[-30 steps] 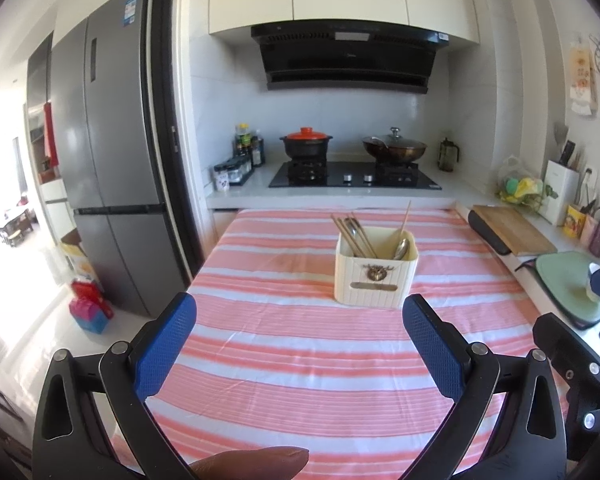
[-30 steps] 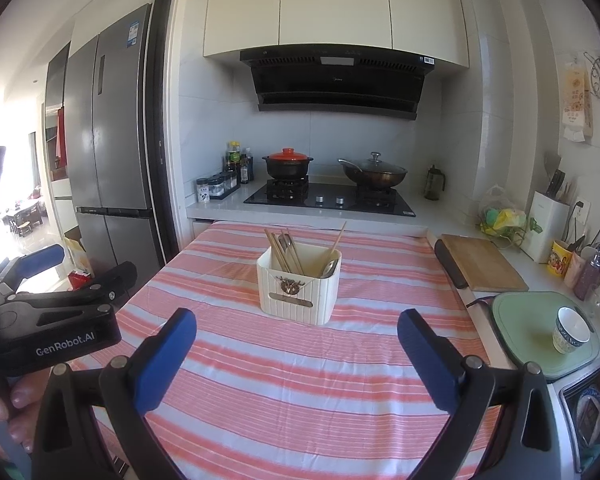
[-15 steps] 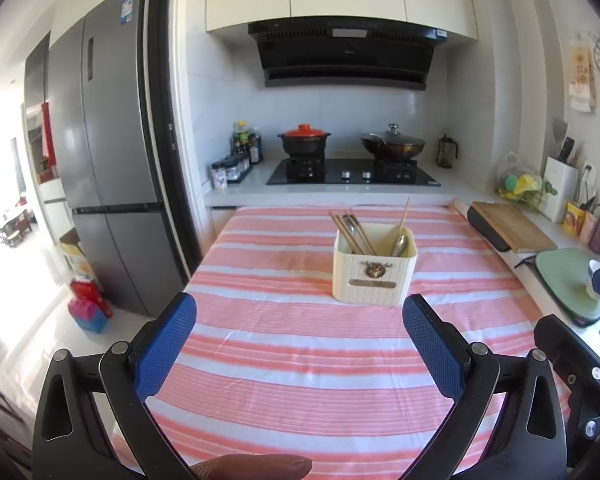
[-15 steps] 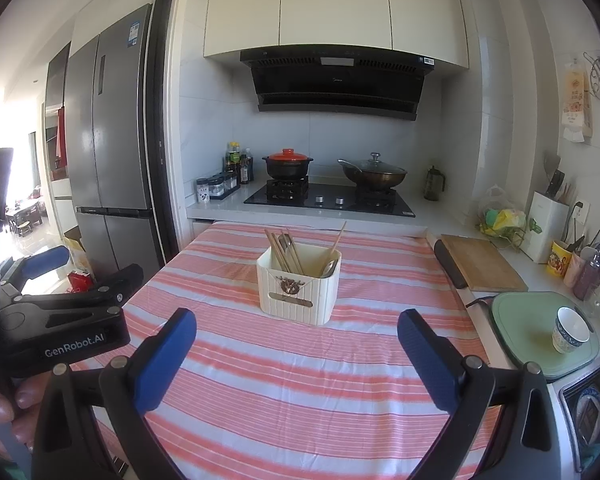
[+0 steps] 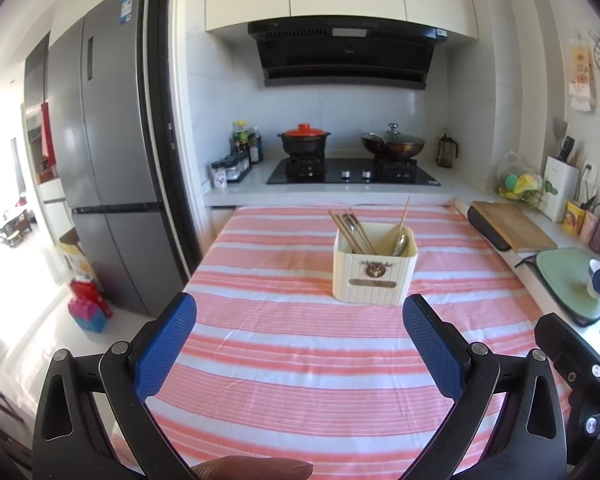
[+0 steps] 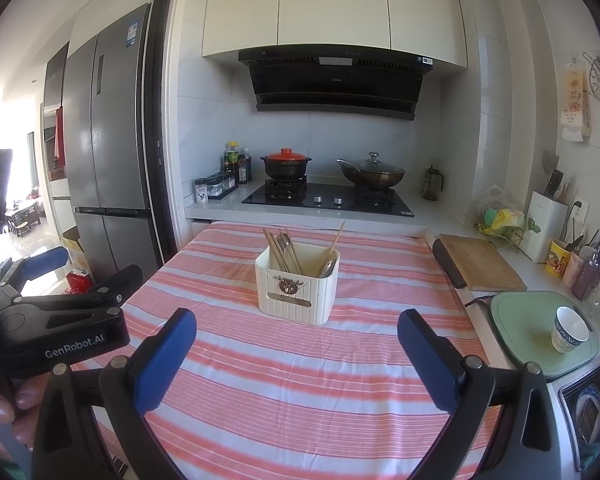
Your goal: Organize utensils
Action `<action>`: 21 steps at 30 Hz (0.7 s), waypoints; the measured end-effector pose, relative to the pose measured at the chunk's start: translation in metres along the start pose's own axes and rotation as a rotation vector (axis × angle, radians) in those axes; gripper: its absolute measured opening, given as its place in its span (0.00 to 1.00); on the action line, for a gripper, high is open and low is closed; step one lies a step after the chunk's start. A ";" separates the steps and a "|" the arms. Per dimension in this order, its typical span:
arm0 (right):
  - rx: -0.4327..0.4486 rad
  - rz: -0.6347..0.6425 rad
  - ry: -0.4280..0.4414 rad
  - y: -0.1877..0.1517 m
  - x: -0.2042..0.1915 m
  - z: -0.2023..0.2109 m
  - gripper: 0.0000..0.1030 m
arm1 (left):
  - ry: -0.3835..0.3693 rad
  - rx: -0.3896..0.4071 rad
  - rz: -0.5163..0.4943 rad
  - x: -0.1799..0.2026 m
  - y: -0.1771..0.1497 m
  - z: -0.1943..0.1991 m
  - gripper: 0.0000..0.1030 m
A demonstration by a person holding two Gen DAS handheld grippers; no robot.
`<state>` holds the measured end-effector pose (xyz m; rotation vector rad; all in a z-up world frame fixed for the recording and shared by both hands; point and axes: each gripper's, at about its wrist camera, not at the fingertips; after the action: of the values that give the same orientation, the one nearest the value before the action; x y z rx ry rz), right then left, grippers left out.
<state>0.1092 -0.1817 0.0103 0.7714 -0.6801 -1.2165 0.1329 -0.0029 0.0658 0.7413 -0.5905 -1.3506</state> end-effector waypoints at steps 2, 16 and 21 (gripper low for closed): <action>-0.003 -0.001 0.001 0.000 0.000 -0.001 0.99 | 0.000 0.001 0.001 0.000 0.000 0.000 1.00; -0.007 0.001 0.001 0.000 0.003 -0.003 0.99 | 0.000 -0.003 -0.005 0.001 0.000 -0.003 1.00; -0.008 0.000 -0.001 0.000 0.004 -0.003 0.99 | -0.014 -0.007 0.007 -0.002 -0.001 -0.007 1.00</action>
<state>0.1124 -0.1847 0.0087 0.7644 -0.6757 -1.2191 0.1374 -0.0001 0.0604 0.7238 -0.5985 -1.3520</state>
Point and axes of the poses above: each gripper's, at about its wrist camera, not at the fingertips, and z roughly against the way its jaws point, x to its right, y to its top, and after that the axes turned 12 degrees about -x, right-handed
